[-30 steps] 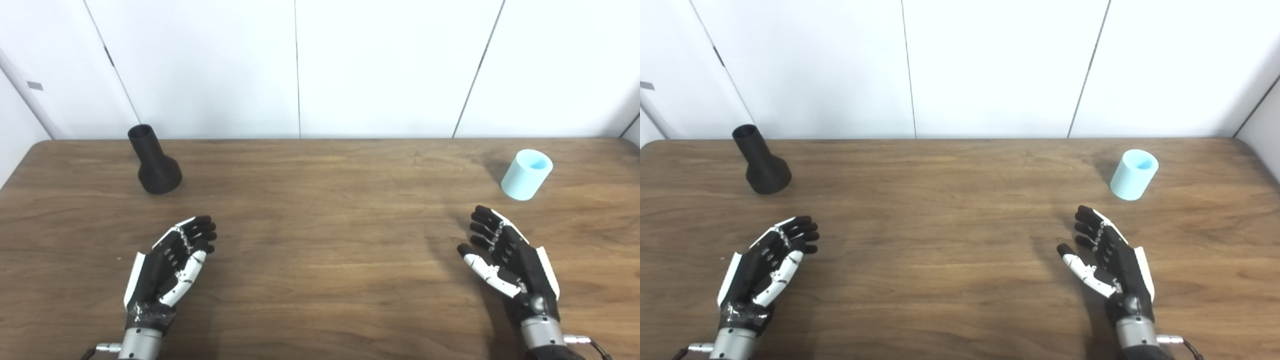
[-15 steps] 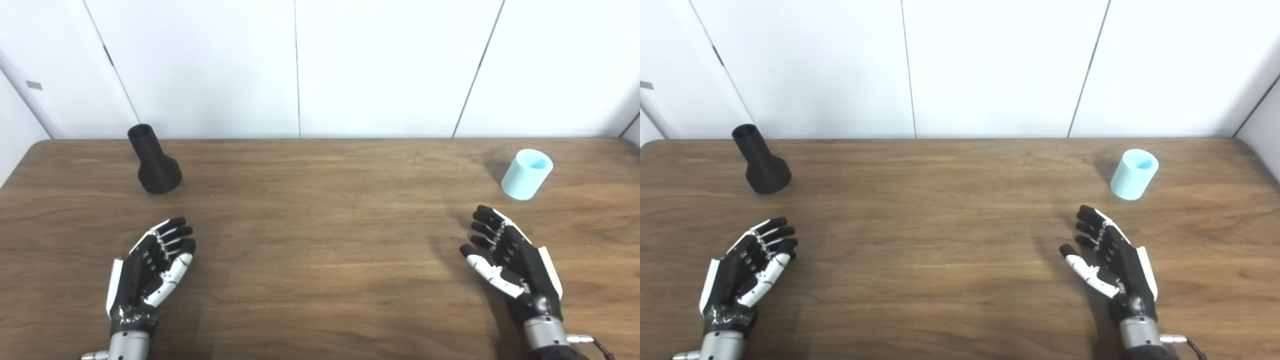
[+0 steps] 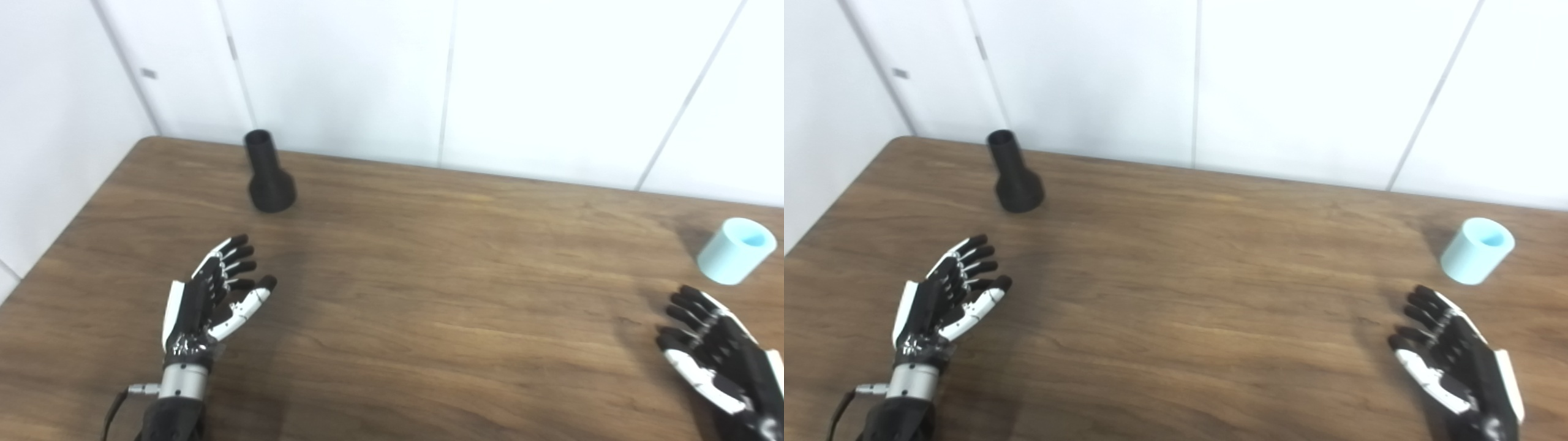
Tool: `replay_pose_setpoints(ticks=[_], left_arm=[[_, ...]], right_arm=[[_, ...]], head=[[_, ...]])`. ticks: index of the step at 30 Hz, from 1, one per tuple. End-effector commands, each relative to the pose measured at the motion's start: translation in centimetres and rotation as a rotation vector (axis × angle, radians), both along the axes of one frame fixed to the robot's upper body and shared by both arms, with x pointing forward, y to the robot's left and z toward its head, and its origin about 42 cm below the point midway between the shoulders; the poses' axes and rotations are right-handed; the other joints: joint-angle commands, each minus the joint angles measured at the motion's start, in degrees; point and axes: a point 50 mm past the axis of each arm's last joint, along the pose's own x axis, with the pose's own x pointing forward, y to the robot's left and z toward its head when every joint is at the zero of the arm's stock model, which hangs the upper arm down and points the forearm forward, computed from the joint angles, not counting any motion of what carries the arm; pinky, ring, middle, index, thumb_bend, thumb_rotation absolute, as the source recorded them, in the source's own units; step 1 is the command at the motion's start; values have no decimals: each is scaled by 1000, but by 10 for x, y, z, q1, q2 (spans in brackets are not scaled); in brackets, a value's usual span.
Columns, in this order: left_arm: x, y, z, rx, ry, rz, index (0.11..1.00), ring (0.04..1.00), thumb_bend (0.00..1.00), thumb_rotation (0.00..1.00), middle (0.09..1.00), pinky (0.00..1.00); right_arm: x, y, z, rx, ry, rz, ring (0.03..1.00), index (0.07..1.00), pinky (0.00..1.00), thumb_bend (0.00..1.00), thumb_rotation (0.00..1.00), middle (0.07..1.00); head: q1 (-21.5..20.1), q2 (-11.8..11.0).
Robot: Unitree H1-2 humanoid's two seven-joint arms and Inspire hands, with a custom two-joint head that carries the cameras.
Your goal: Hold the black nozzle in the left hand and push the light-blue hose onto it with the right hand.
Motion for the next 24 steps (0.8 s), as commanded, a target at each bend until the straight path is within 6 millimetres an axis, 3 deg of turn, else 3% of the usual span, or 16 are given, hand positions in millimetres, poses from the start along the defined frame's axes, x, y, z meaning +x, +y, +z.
replay_pose_setpoints(ticks=[1,7,15,18,21,24], left_arm=[[10,16,13,32,-51,47,876,795,713,284,837,764],[23,28,18,49,-48,97,884,831,816,338,861,835],[43,29,24,109,-22,150,940,882,753,415,886,873],[51,29,18,105,-15,156,950,913,862,413,918,895],[61,29,16,105,2,154,958,943,971,424,945,907],[72,29,18,121,23,149,962,944,999,412,948,912]], right_arm=[[-5,-23,1,-5,55,-53,779,761,712,290,276,786],[-6,-36,4,-36,57,-33,791,780,708,257,331,802],[-5,-56,2,-121,66,-42,762,749,646,289,480,780],[-3,-64,0,-121,71,-43,758,743,640,296,514,774],[1,-71,-1,-101,88,-51,761,746,657,300,487,775],[5,-76,-1,-117,95,-60,755,743,654,303,453,769]], head=[[18,3],[54,6],[134,1],[155,-4],[163,-7],[168,-7]])
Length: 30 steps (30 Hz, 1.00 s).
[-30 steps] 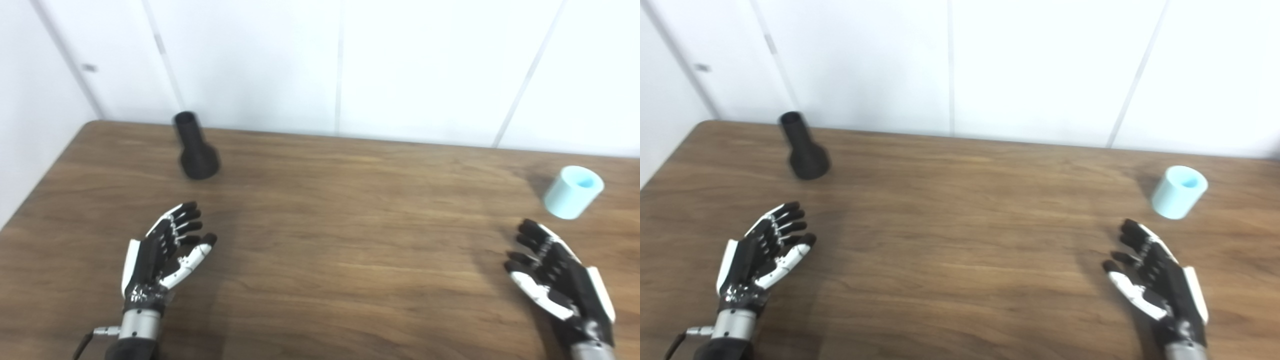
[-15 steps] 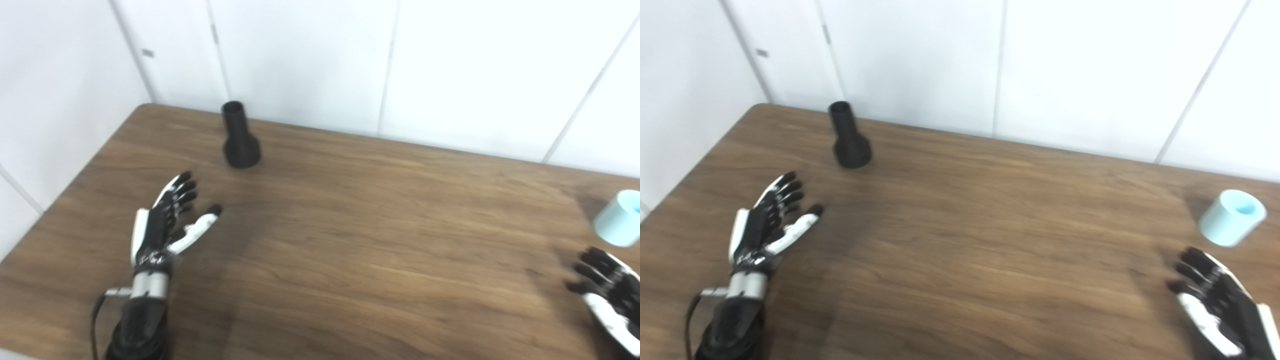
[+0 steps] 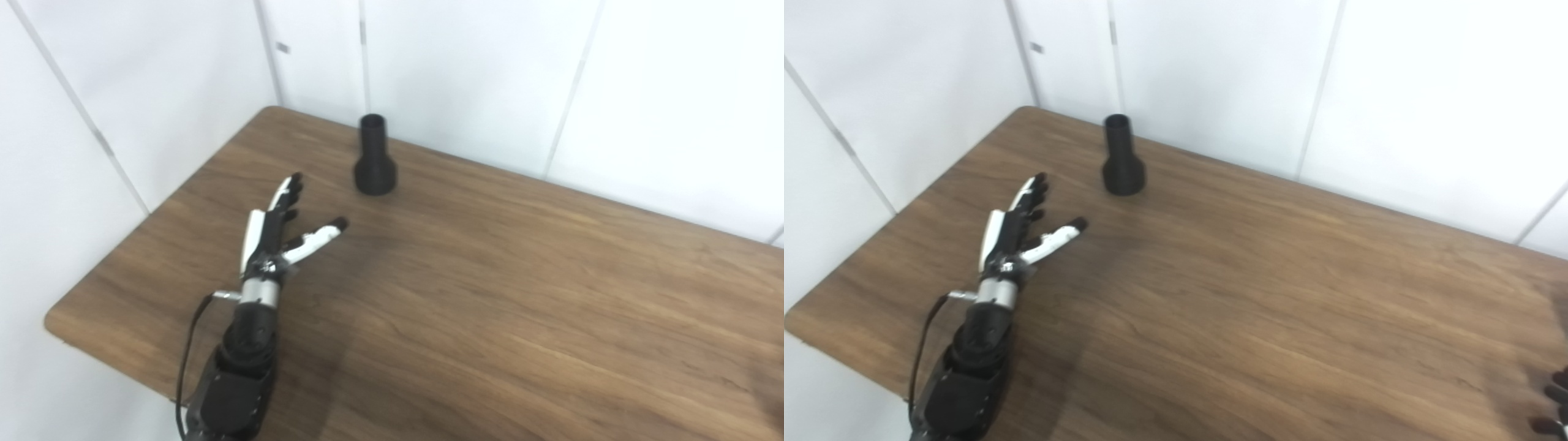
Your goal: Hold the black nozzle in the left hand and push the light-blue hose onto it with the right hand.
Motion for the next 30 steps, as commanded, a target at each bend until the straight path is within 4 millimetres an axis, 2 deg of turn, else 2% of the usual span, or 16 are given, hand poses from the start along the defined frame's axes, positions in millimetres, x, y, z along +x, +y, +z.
replay_pose_setpoints(ticks=[1,5,16,21,23,30], left_arm=[[19,3,16,53,-11,-12,945,924,1000,411,935,886],[34,5,26,55,-8,-12,909,889,1000,415,906,837],[82,18,48,155,104,-20,940,868,1000,461,897,792],[99,19,51,173,156,12,923,869,1000,433,896,790],[106,18,50,184,175,30,912,866,1000,436,899,778],[126,19,39,203,252,43,922,854,1000,416,900,729]], right_arm=[[-8,-33,-3,-71,70,-86,749,739,647,297,453,764],[-2,-39,-5,-84,75,-83,744,734,645,283,460,759],[18,-45,-12,-109,77,-133,738,718,660,312,509,748],[22,-45,-15,-117,79,-145,721,702,651,321,528,730],[23,-45,-16,-106,88,-159,721,699,667,321,496,726],[22,-42,-16,-126,78,-168,689,670,655,309,501,690]], head=[[1,-1],[4,-4],[1,-25],[-4,-33],[-6,-34],[-17,-39]])
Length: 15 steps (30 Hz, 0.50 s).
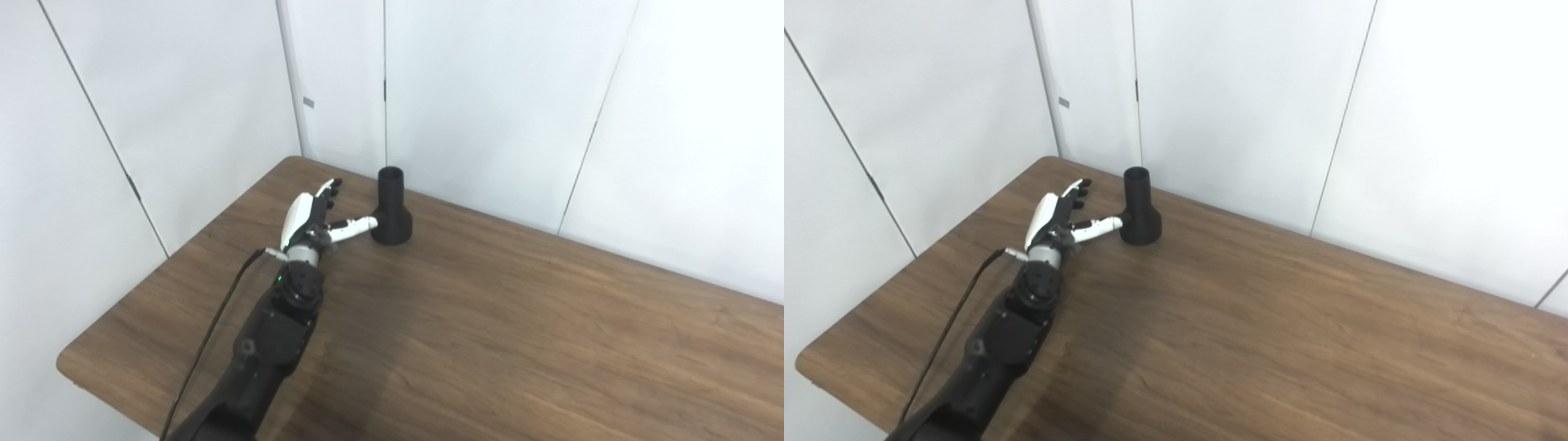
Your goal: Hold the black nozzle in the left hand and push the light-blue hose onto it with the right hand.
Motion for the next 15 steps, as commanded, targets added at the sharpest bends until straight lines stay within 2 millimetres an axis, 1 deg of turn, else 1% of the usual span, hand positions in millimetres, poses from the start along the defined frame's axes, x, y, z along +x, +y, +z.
replay_pose_setpoints(ticks=[1,5,6,7,8,11,12,13,15], left_arm=[[6,-3,-2,-10,28,-9,925,858,1000,404,905,735],[10,-4,-3,-8,54,-17,934,866,1000,385,919,732],[11,-4,-3,-4,59,-20,936,875,1000,376,927,744],[12,-5,-3,1,62,-23,934,874,1000,371,926,746],[12,-7,-2,5,64,-29,930,868,1000,367,922,740],[13,-10,-2,28,91,-55,920,856,1000,343,903,733],[14,-11,-3,40,109,-70,921,863,1000,339,904,734],[14,-14,-2,52,132,-93,926,893,1000,306,922,757],[14,-19,-2,59,172,-125,925,889,1000,290,914,746]], right_arm=[[-15,-18,-14,-37,96,-77,682,663,654,306,501,682],[-18,-16,-14,-39,93,-71,670,653,655,299,486,671],[-19,-15,-14,-40,92,-71,660,578,647,387,329,663],[-19,-15,-14,-42,90,-72,651,539,640,432,247,655],[-19,-14,-15,-43,88,-71,643,515,633,460,197,648],[-20,-13,-15,-54,84,-69,628,499,623,478,166,635],[-21,-13,-15,-55,83,-70,623,498,619,479,164,630],[-21,-12,-15,-54,84,-72,612,496,612,479,161,622],[-22,-13,-16,-49,85,-76,609,496,611,479,160,621]], head=[[0,-1],[-9,-1],[-10,-1],[-10,-1],[-13,1],[-19,0],[-22,-1],[-25,0],[-27,-1]])
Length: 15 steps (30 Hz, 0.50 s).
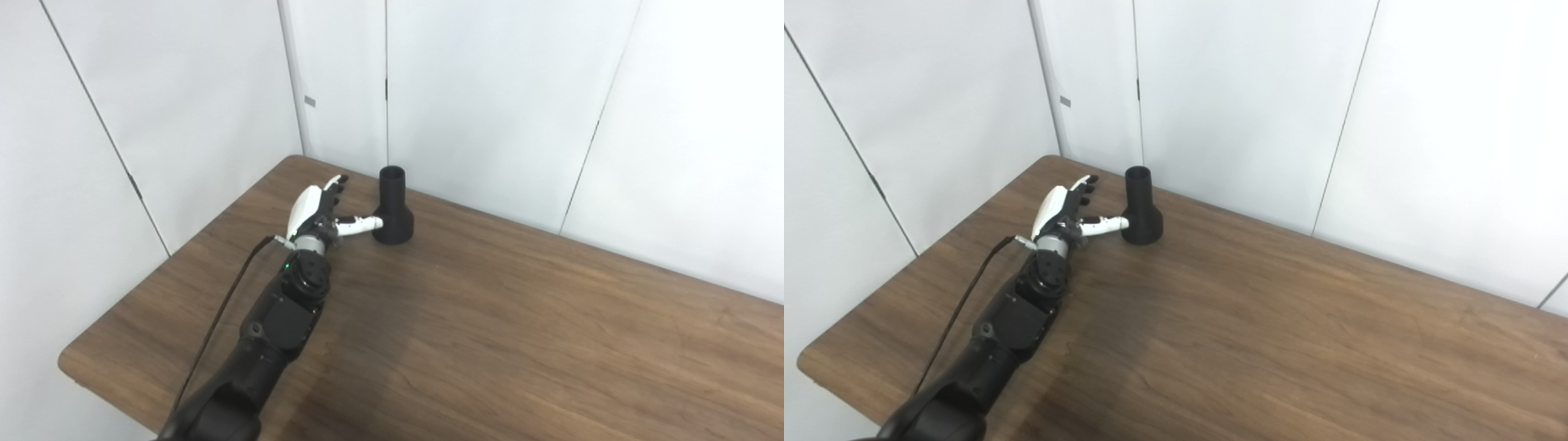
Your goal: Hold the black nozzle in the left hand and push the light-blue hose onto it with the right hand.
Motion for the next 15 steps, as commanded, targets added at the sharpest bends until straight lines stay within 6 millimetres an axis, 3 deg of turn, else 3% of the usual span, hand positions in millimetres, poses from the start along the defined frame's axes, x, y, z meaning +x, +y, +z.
replay_pose_setpoints(ticks=[1,3,6,8,9,15], left_arm=[[3,-19,-7,-25,88,-75,921,842,1000,278,870,681],[4,-25,-7,-13,103,-101,903,785,1000,280,816,605],[5,-31,-8,21,119,-133,885,509,1000,298,584,358],[7,-35,-9,39,142,-145,880,705,1000,311,763,500],[7,-37,-9,33,152,-147,877,756,1000,310,803,534],[8,-43,-15,3,176,-154,885,726,1000,317,791,498]], right_arm=[[-18,-15,-16,-33,89,-52,607,495,609,479,160,621],[-20,-15,-16,-28,82,-53,595,494,593,480,160,612],[-20,-15,-16,-17,83,-56,585,493,583,481,161,606],[-21,-15,-16,-12,83,-58,578,493,574,481,161,600],[-21,-14,-16,-14,83,-60,572,492,567,482,162,597],[-24,-13,-14,-30,86,-73,538,490,508,481,161,574]], head=[[0,0],[-2,1],[-2,2],[-5,2],[-6,2],[-14,3]])
